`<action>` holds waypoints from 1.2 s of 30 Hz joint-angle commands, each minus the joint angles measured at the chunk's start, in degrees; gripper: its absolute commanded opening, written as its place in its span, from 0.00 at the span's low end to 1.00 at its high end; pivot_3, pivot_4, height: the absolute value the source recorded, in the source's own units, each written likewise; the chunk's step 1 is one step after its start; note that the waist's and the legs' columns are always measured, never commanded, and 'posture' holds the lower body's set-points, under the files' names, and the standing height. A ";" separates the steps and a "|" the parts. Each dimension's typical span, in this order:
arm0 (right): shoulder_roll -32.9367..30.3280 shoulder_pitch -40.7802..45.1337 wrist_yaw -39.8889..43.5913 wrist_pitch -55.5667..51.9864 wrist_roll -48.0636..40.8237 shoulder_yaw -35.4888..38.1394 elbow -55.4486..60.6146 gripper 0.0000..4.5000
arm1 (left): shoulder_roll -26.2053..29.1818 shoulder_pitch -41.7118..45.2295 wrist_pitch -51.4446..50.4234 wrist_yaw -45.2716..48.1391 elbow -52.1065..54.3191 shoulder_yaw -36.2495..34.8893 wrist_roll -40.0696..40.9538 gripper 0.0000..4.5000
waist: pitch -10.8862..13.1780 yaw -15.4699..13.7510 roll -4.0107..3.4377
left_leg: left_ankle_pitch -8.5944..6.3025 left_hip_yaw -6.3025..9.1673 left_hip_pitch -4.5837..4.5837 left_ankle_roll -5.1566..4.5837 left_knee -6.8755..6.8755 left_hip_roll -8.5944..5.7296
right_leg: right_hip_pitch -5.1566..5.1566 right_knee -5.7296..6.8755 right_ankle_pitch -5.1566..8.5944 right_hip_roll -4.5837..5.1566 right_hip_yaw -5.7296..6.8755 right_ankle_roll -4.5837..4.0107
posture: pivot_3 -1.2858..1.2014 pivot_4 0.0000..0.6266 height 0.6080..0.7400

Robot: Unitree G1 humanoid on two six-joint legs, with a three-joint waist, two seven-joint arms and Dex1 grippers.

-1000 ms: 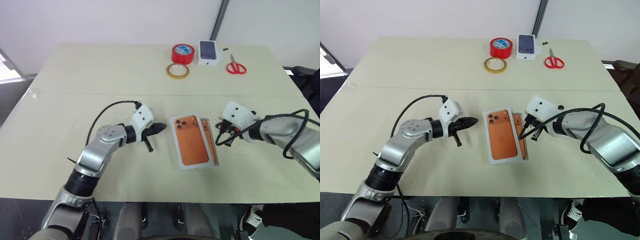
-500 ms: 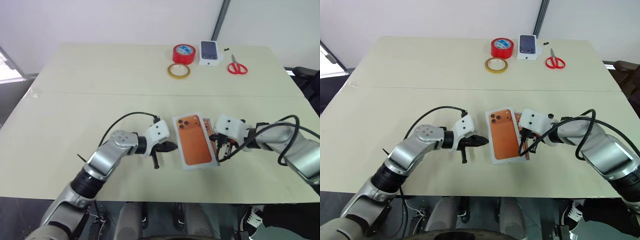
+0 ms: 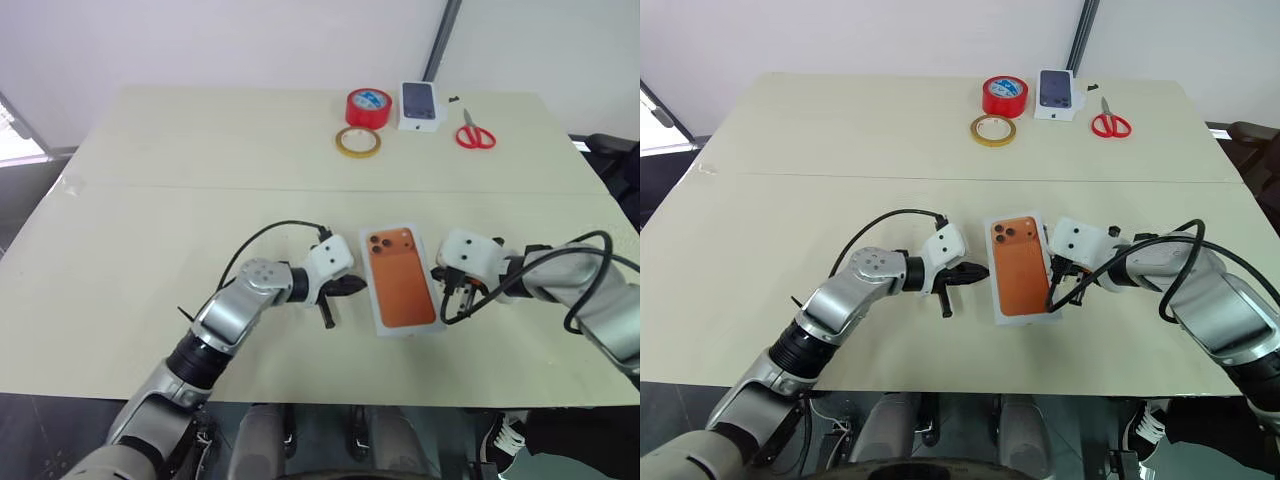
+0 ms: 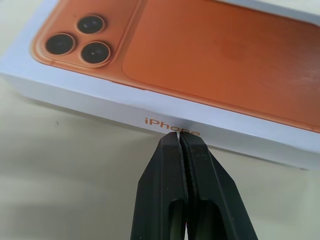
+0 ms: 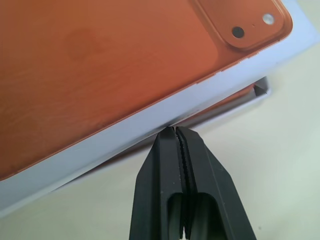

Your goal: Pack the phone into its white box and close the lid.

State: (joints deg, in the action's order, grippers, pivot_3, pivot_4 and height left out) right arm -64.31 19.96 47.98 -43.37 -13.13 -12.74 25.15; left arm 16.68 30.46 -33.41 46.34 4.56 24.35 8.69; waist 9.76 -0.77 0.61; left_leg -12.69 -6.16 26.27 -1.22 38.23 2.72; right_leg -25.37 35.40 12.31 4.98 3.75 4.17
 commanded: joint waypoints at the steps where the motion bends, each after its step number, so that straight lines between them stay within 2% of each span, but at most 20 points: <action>1: 0.61 -0.13 0.96 1.27 0.78 1.57 1.31 0.01 | -1.32 1.91 1.33 -0.01 1.14 -0.67 0.35 0.02 | 0.00 0.00 0.00 | 0.00 0.00 0.00 0.00 0.00 0.00 | 0.00 0.00 0.00 0.00 0.00 0.00 | 0.52 0.24 1.00; 36: 0.37 -2.50 4.92 1.44 4.19 4.82 0.86 0.01 | -4.10 3.69 3.05 1.12 -2.20 0.99 -2.42 0.02 | 0.00 -0.06 0.00 | 0.00 0.00 -0.01 0.00 0.05 -0.06 | 0.02 0.07 0.00 -0.01 0.00 0.02 | 0.52 0.24 1.00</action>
State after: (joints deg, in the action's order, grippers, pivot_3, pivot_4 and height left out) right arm -63.47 17.58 52.58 -42.89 -9.08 -10.18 24.39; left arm 13.63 32.52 -31.98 46.65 1.01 24.05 6.07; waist 9.76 -0.84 0.61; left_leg -12.69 -6.16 26.25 -1.22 38.28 2.65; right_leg -25.35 35.47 12.31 4.97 3.75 4.18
